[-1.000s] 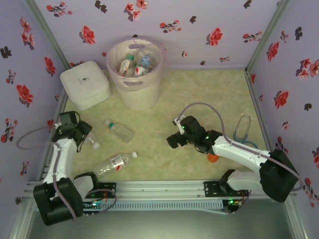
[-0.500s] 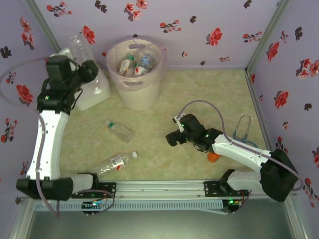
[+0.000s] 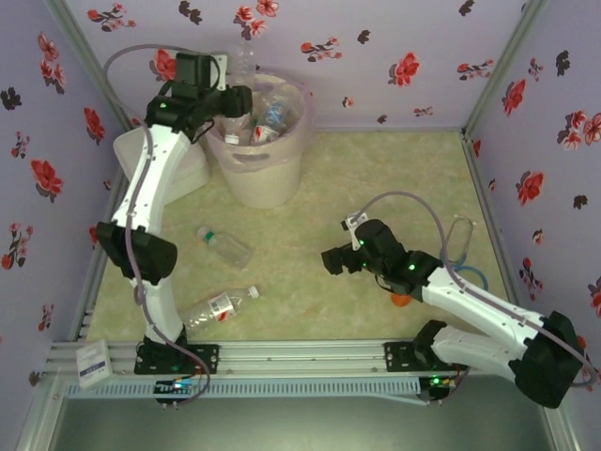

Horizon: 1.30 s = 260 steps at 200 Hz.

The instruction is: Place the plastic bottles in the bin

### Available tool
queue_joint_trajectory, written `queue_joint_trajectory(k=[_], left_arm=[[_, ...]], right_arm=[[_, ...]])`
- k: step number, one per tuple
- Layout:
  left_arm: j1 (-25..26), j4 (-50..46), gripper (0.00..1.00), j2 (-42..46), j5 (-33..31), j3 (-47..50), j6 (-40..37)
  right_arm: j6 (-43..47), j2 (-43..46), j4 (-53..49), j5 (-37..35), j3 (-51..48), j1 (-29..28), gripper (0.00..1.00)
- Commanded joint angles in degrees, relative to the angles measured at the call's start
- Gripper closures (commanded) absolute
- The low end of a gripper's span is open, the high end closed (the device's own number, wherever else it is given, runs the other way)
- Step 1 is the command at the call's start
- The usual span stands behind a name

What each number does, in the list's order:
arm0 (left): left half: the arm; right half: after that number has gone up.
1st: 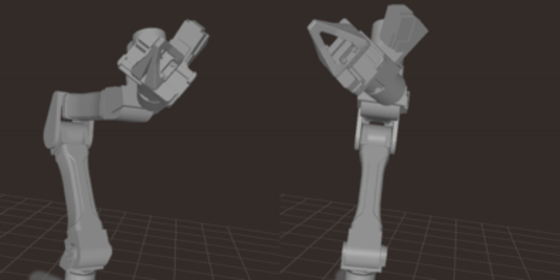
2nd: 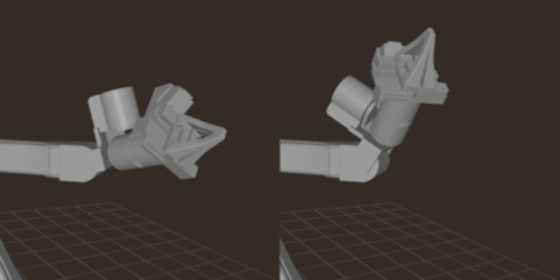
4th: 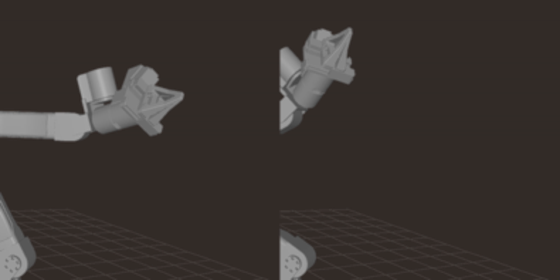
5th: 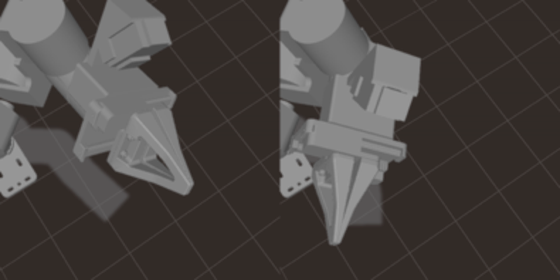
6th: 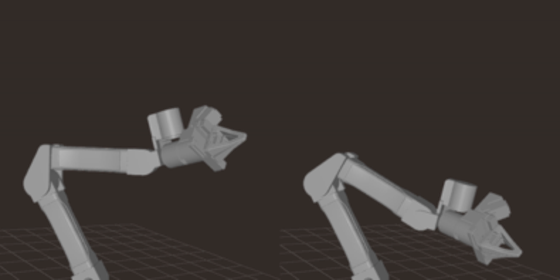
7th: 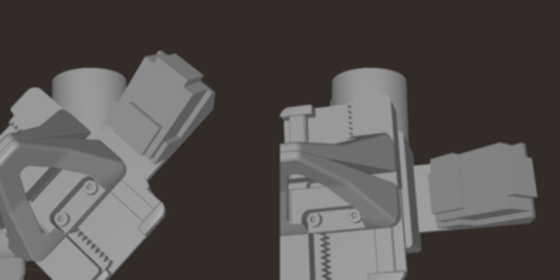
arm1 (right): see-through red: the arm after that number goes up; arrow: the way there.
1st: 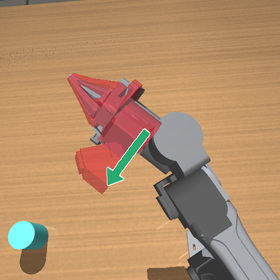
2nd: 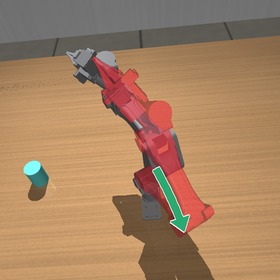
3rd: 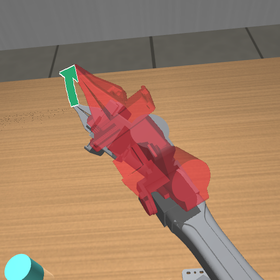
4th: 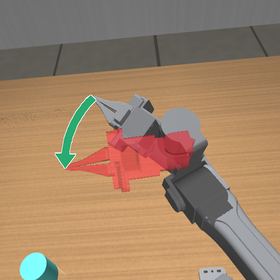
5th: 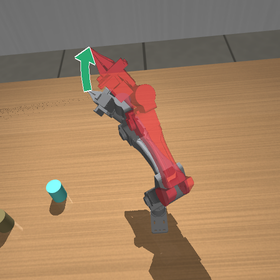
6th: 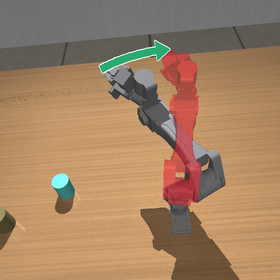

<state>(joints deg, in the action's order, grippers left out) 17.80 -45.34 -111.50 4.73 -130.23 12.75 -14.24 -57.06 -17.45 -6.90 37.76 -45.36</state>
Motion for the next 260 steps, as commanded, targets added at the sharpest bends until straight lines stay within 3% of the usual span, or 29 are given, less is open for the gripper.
queue_joint_trajectory(k=[1,17,58,90,103,155,226,260], left_arm=[[0.20,-6.69,0.44,-2.04,-0.81,-1.90,-3.34],[0.28,-5.51,0.40,-1.67,-0.95,0.43,-2.45],[0.22,-3.39,0.14,0.11,-1.09,1.02,-1.99],[0.28,-2.34,0.07,-0.22,-2.53,-2.64,-2.55],[0.22,-2.03,0.09,-1.26,-3.35,-4.40,-2.88],[1.04,-3.35,0.32,-7.18,-5.44,-6.36,-4.40],[3.11,2.77,0.42,-2.15,-4.98,13.22,-4.46],[3.12,5.09,0.43,-0.86,-2.55,16.93,-3.00]], right_arm=[[-1.93,1.86,-2.18,-2.12,-1.40,0.28,0.00],[-1.93,2.37,-2.71,-2.30,-1.42,0.31,0.00],[-1.58,2.76,-3.36,-2.47,-1.33,0.36,0.00],[-1.97,2.64,-3.42,-2.17,-1.34,0.33,0.00],[-2.26,2.62,-3.30,-2.03,-1.54,0.32,0.00],[-2.85,3.49,-4.39,-1.62,-1.23,0.36,0.00],[-3.40,2.86,-3.42,-0.02,-1.20,0.32,0.00],[-3.25,1.45,-2.94,0.57,-0.19,0.19,0.00]])
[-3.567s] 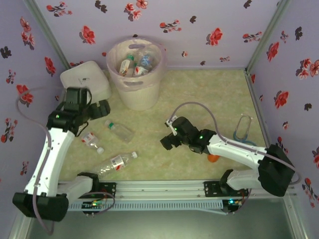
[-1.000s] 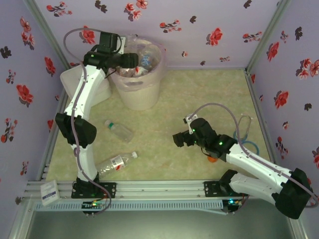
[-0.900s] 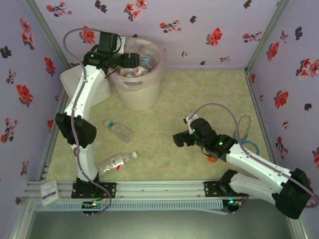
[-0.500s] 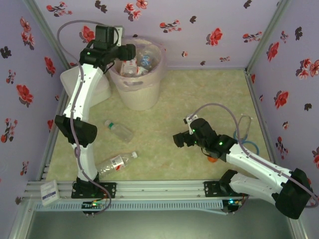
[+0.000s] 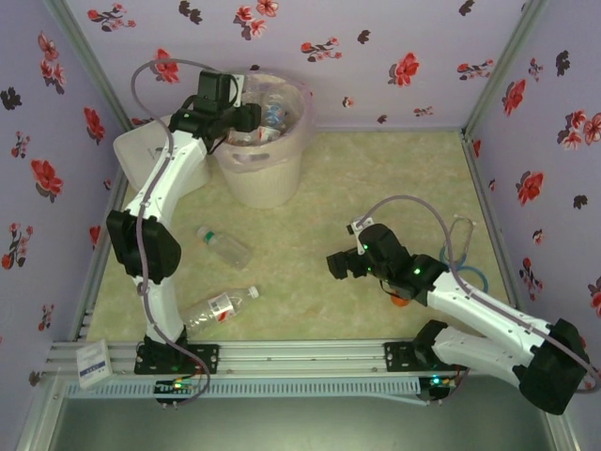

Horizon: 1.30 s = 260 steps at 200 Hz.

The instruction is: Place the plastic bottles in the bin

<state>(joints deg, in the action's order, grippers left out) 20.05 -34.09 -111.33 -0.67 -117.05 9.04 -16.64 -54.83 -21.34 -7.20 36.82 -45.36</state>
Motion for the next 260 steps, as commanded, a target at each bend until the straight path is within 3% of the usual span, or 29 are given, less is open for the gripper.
queue_joint_trajectory(k=[1,56,113,135,179,228,260], left_arm=[[0.86,-6.17,0.43,-1.02,2.86,3.67,0.72],[0.86,-10.46,0.38,-0.82,3.20,-7.20,-1.12],[1.06,-12.98,0.03,3.03,3.22,-14.31,-3.29],[1.04,-13.24,0.00,7.69,2.91,-13.02,-3.45],[-0.54,-9.96,0.00,25.84,0.84,6.51,-0.42],[-12.59,-8.78,0.00,47.26,3.32,34.16,10.18],[-16.72,-4.85,0.00,51.98,9.20,49.73,18.76]], right_arm=[[-0.80,-0.84,0.95,0.92,0.77,0.19,0.00],[-1.58,0.16,0.48,0.36,1.23,-0.27,0.00],[-1.29,-0.94,0.94,0.29,2.59,-1.55,0.00],[-0.69,-3.14,2.55,-0.02,3.59,-3.10,0.00],[0.82,-6.96,4.13,-1.19,4.88,-4.49,0.00],[0.22,-7.45,9.29,1.52,4.53,-3.04,0.01],[1.18,-9.60,9.42,2.30,5.84,-2.32,0.00]])
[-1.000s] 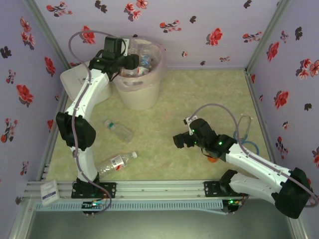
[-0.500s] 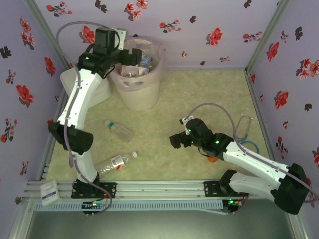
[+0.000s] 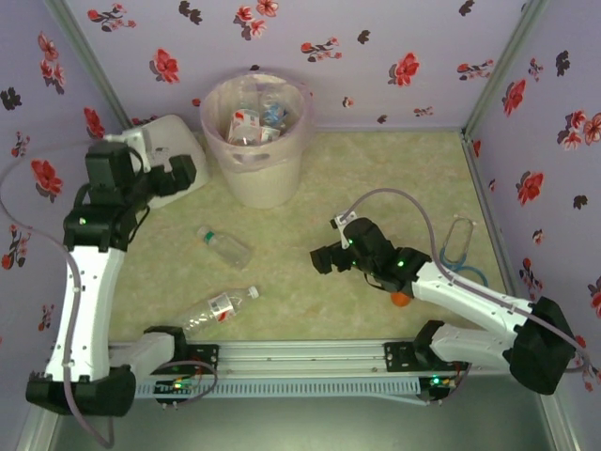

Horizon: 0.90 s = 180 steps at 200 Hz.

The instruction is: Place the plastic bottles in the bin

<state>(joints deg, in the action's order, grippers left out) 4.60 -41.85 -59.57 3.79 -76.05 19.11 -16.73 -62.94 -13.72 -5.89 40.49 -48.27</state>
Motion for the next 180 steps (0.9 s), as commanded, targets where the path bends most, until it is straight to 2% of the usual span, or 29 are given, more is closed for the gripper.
queue_joint_trajectory(k=[1,28,54,66,105,138,180], left_arm=[[-1.26,3.13,0.00,0.28,4.87,9.17,9.11],[-1.17,12.70,0.00,0.91,6.99,22.23,19.66],[-0.12,23.37,0.00,-1.61,5.67,32.51,28.99],[1.09,27.20,0.06,-3.67,3.50,35.31,32.07],[4.85,35.63,0.09,-11.08,0.59,39.55,38.56],[5.11,41.10,0.17,-15.58,-0.50,42.24,43.35],[5.58,44.11,0.21,-18.35,-2.91,43.85,45.59]], right_arm=[[1.31,-1.58,1.78,0.98,2.15,0.61,0.00],[0.76,-1.47,1.75,0.54,1.45,0.56,0.00],[-0.30,-1.08,1.70,-0.04,-0.34,0.57,0.00],[-0.65,-1.13,1.03,-0.30,-0.61,0.63,0.00],[-0.92,-0.61,-0.52,-1.32,-0.94,0.59,0.00],[-1.40,-0.56,-1.16,-1.20,-1.47,0.55,0.00],[-1.42,0.17,-2.14,-2.16,-2.55,0.62,0.00]])
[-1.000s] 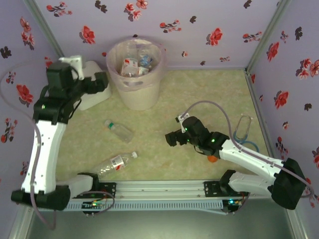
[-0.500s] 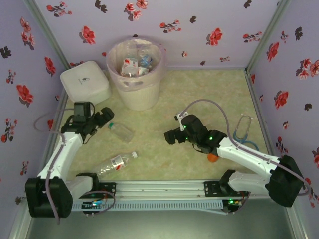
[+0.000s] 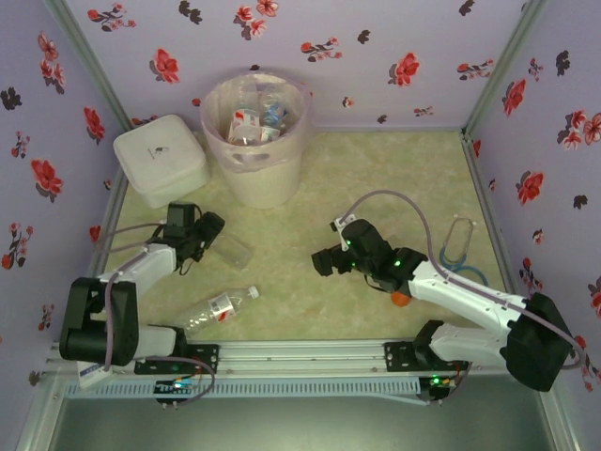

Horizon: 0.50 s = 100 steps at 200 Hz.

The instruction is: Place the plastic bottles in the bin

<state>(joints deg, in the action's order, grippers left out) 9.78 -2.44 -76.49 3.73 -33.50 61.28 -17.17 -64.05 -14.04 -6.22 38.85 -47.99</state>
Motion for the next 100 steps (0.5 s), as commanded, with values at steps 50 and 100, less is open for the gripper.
queue_joint_trajectory(k=[50,100], left_arm=[[0.35,7.13,0.35,-3.78,-3.21,1.92,4.99],[0.41,5.26,0.51,-0.94,-3.72,1.19,4.26]], right_arm=[[-1.11,0.60,-1.69,-2.04,-0.82,0.32,0.00],[-1.14,-0.36,-1.20,-1.87,-0.71,0.34,0.00]])
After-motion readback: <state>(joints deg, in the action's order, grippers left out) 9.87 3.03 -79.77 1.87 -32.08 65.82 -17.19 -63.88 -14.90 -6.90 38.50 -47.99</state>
